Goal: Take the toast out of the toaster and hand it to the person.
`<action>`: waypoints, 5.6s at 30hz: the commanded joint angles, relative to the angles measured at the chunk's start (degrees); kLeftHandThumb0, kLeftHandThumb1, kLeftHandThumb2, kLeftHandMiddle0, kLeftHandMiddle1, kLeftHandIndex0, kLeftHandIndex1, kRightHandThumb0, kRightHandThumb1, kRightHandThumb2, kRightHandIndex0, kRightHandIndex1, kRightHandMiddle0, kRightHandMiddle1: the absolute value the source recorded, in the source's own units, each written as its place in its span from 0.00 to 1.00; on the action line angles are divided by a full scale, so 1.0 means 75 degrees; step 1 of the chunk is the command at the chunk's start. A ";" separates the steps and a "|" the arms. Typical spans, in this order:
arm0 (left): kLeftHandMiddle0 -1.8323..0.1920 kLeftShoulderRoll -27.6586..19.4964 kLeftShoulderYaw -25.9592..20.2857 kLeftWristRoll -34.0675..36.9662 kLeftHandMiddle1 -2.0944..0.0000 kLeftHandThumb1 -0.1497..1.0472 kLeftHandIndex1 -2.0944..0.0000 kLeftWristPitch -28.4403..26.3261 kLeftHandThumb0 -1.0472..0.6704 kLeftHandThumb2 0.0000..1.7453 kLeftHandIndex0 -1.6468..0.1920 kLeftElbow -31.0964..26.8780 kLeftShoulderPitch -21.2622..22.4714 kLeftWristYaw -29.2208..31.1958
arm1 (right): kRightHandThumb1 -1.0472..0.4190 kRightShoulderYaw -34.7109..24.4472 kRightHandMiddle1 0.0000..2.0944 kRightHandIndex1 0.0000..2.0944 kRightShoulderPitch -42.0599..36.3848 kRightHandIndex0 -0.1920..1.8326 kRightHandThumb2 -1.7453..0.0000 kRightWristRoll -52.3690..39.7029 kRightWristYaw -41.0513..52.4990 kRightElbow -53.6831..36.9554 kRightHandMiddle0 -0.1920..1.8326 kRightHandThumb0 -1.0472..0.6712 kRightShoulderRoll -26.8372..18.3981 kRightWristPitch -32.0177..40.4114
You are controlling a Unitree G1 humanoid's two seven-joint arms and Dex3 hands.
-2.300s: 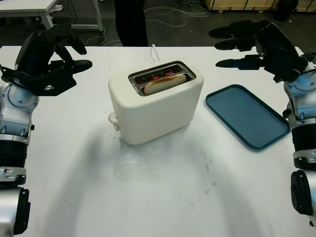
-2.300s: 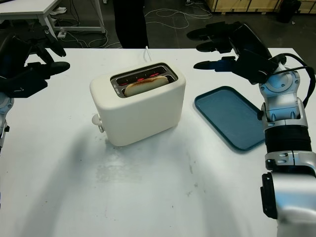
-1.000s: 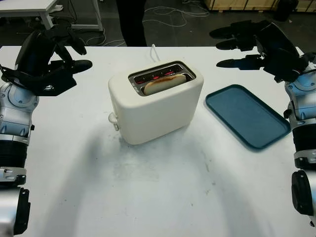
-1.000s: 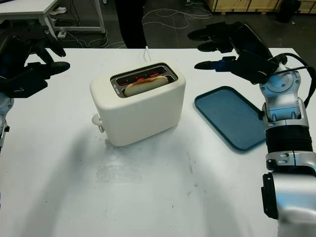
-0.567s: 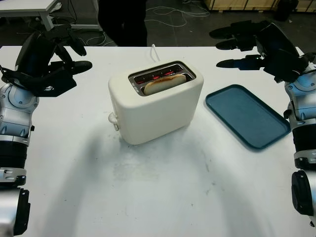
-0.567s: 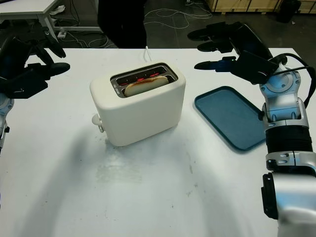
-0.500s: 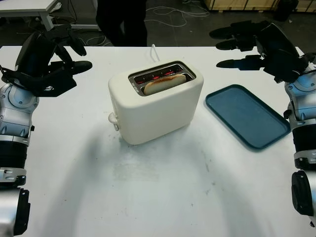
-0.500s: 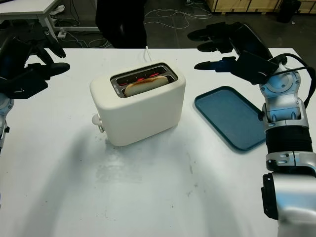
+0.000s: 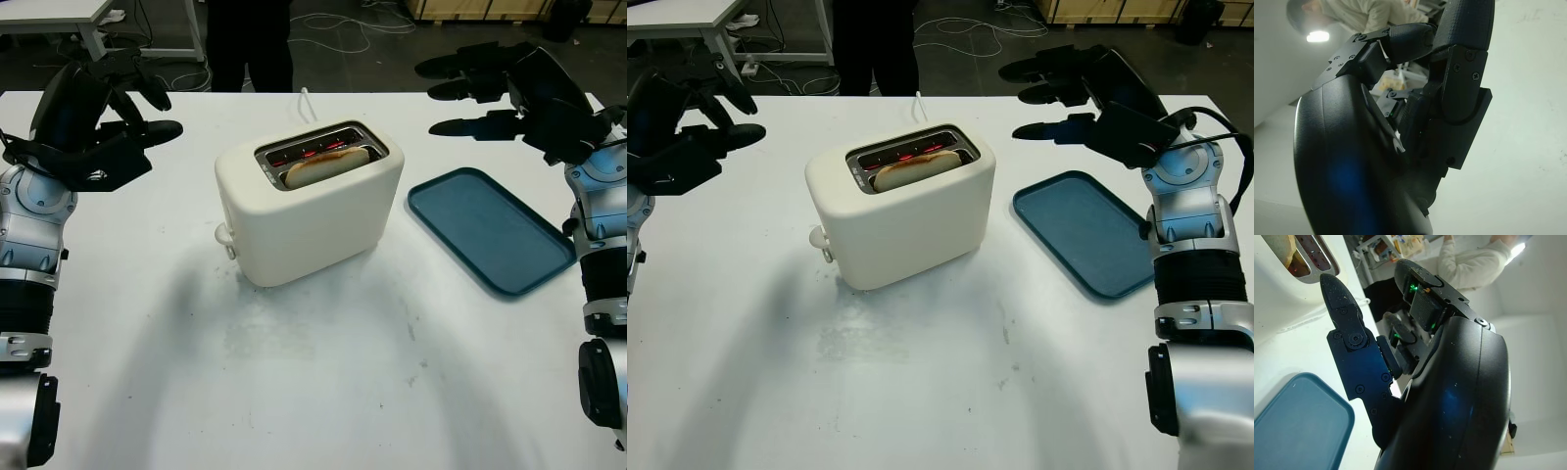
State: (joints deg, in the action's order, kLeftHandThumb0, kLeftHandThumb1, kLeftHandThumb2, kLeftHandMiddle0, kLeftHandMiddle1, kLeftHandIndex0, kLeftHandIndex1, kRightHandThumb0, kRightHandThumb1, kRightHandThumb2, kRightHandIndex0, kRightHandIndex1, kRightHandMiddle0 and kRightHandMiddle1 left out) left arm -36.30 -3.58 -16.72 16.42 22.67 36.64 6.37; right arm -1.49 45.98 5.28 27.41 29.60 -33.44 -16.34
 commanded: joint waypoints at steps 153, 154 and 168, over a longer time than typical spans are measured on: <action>0.56 0.0008 -0.0037 0.0094 0.32 0.89 0.32 0.0003 0.00 0.10 0.57 0.0085 -0.0174 -0.0199 | 0.19 0.0081 0.00 0.00 -0.0233 0.52 1.00 0.0328 -0.0172 -0.0454 0.48 0.29 -0.0052 0.0225; 0.55 0.0006 -0.0032 0.0088 0.32 0.89 0.32 0.0003 0.00 0.10 0.57 0.0084 -0.0174 -0.0199 | 0.19 0.0085 0.00 0.00 -0.0229 0.52 1.00 0.0336 -0.0175 -0.0431 0.48 0.29 -0.0057 0.0183; 0.56 0.0023 -0.0033 0.0130 0.32 0.89 0.31 -0.0021 0.00 0.09 0.58 0.0052 -0.0191 -0.0154 | 0.19 0.0065 0.00 0.00 -0.0239 0.52 1.00 0.0268 -0.0146 -0.0439 0.48 0.29 -0.0025 0.0197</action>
State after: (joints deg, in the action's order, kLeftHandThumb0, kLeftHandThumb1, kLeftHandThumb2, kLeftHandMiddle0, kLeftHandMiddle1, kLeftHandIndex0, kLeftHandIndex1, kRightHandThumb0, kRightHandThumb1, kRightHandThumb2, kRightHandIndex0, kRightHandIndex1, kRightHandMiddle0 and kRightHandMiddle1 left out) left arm -36.27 -3.68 -16.04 16.48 23.18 35.94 5.32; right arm -0.84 44.75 7.72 26.66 26.77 -33.45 -14.83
